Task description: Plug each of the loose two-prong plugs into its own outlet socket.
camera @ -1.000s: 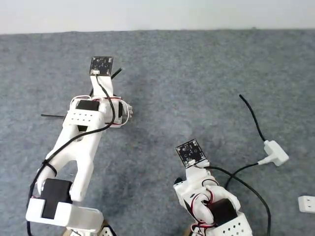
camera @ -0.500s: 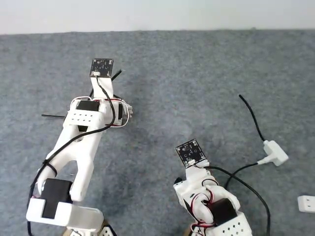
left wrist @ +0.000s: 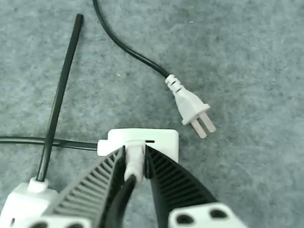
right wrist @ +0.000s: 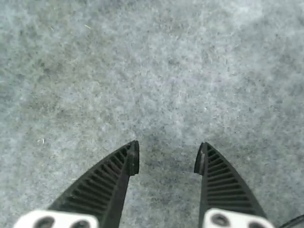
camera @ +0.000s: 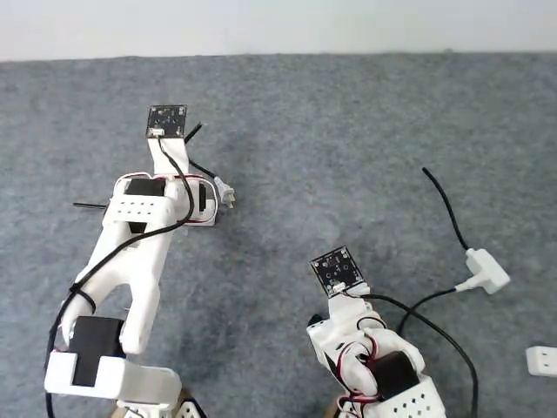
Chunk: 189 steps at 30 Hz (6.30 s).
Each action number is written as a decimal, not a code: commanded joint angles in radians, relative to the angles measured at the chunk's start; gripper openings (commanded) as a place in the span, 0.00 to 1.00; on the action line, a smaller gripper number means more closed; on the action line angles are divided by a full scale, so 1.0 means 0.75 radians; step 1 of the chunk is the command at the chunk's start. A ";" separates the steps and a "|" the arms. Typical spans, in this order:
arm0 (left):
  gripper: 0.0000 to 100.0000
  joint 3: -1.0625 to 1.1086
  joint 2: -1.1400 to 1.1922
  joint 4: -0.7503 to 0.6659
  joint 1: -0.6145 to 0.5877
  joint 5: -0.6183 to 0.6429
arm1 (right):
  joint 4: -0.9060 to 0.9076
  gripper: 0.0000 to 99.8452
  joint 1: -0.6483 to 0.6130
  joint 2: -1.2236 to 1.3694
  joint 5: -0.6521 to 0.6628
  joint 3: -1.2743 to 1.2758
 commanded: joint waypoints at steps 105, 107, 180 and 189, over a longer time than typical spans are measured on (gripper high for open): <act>0.20 -0.075 0.233 0.164 0.072 0.018 | 0.009 0.20 0.013 -0.017 0.020 0.023; 0.27 -0.079 0.233 0.194 0.072 0.018 | 0.009 0.20 0.009 -0.017 0.020 0.023; 0.26 -1.202 -0.135 0.867 0.630 -0.610 | -0.693 0.20 1.838 -0.017 -0.219 -0.229; 0.26 -1.548 -0.225 1.160 0.145 -0.661 | -0.586 0.20 1.406 -0.005 -0.215 -0.378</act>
